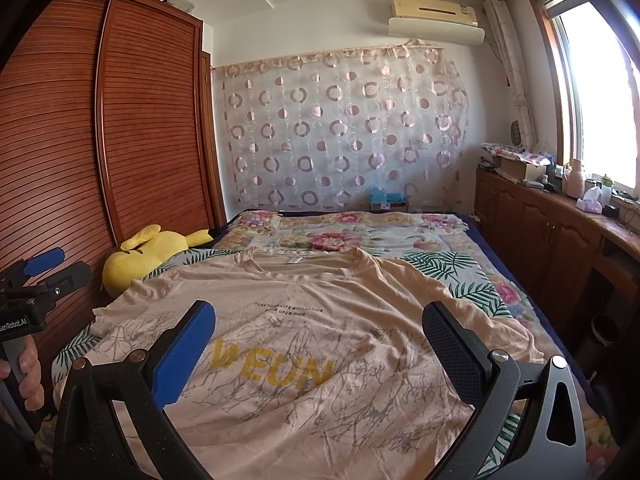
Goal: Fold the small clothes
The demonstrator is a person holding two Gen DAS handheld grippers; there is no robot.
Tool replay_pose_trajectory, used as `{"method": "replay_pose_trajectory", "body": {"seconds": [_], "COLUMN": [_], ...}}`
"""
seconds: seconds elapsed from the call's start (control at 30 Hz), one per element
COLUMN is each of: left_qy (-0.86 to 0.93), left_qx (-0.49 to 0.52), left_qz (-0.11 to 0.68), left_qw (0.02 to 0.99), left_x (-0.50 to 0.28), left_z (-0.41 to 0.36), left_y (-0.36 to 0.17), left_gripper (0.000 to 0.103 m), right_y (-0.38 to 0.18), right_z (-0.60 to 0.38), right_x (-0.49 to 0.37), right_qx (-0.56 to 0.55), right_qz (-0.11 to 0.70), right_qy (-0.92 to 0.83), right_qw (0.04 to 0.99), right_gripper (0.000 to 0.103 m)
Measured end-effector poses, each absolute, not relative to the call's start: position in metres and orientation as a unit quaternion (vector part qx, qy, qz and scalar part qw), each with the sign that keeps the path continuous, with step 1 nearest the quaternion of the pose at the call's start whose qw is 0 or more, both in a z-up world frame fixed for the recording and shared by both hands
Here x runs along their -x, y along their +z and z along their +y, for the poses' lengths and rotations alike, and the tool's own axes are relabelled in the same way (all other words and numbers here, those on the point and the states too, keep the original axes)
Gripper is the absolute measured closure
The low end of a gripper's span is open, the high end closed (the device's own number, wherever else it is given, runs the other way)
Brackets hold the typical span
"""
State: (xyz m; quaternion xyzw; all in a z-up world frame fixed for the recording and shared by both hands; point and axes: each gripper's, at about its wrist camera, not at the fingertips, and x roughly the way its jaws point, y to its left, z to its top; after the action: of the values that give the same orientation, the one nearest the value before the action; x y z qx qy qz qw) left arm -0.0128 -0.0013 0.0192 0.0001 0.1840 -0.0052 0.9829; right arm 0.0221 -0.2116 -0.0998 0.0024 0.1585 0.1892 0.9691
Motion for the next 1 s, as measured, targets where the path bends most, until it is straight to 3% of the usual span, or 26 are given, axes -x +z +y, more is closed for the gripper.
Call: {"method": "replay_pose_trajectory", "body": {"seconds": [0.53, 1.0], "left_qy": [-0.009, 0.015], "left_qx": [0.001, 0.024], "left_qz": [0.187, 0.24], "left_qw": [0.982, 0.97], "left_x": [0.011, -0.008], "left_z": [-0.001, 0.065], "left_y": [0.024, -0.017], "left_gripper": [0.0, 0.0], "right_y": [-0.104, -0.125], "right_z": [-0.208, -0.176], "right_x": [-0.026, -0.053], "right_qx": [-0.002, 0.025], "right_qz": [0.165, 0.216], "right_qy": [0.201, 0.256], "right_qw": [0.966, 0.942], "right_gripper": [0.0, 0.0]}}
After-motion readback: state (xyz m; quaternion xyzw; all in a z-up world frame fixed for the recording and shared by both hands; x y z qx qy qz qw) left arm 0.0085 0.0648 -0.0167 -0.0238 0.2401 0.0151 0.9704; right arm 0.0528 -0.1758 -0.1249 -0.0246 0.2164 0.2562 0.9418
